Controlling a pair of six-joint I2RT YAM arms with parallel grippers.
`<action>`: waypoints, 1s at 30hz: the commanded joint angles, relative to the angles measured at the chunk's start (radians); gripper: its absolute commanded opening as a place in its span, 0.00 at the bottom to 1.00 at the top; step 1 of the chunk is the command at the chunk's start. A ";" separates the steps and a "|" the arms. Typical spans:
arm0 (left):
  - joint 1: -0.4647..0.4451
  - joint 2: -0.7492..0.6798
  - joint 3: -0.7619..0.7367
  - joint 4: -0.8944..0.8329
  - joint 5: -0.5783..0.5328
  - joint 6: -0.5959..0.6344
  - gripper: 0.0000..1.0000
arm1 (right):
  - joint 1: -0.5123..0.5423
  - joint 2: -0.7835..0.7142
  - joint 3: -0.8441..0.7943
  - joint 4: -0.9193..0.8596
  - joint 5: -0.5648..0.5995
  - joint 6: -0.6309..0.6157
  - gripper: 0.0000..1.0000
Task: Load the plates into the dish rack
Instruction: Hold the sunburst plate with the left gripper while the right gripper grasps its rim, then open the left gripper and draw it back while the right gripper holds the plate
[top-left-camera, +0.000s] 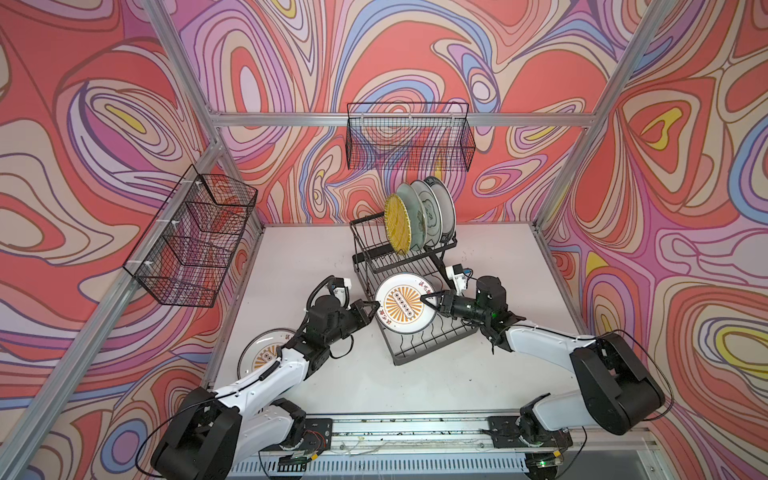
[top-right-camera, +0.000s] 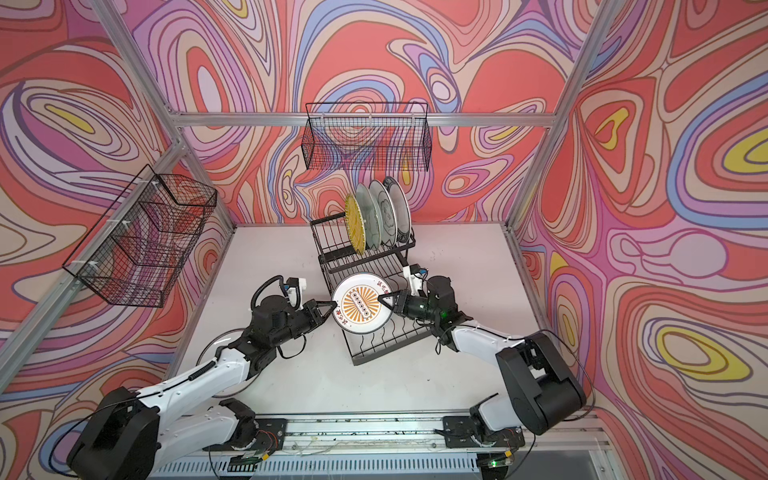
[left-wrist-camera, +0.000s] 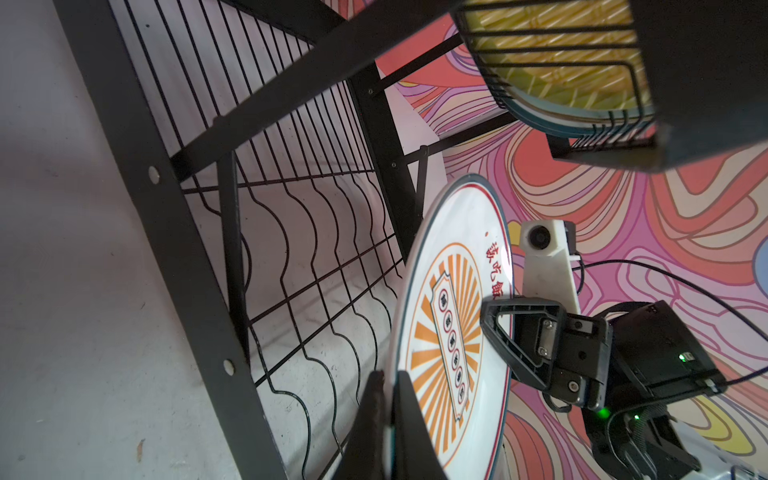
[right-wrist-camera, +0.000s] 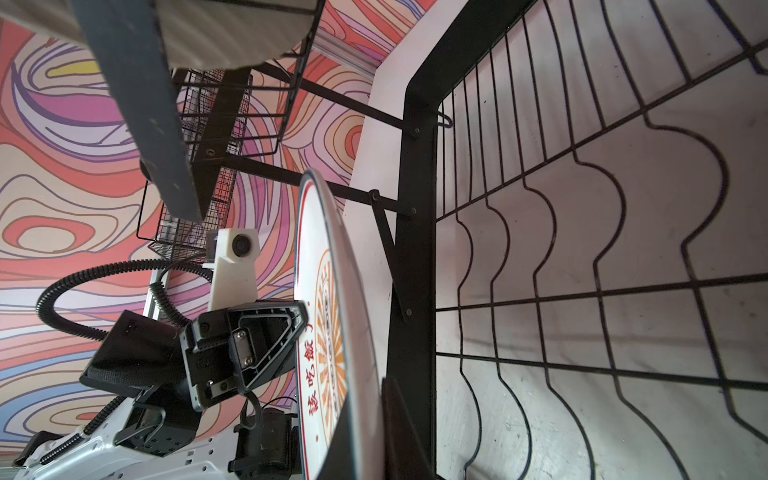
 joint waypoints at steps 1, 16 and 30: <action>-0.014 0.006 0.055 -0.093 0.018 0.044 0.15 | 0.018 -0.030 0.017 0.019 -0.019 -0.017 0.00; -0.015 -0.240 0.208 -0.599 -0.147 0.259 0.38 | 0.018 -0.221 0.089 -0.384 0.040 -0.285 0.00; -0.014 -0.367 0.261 -0.796 -0.242 0.321 0.39 | 0.024 -0.343 0.182 -0.398 -0.182 -0.367 0.00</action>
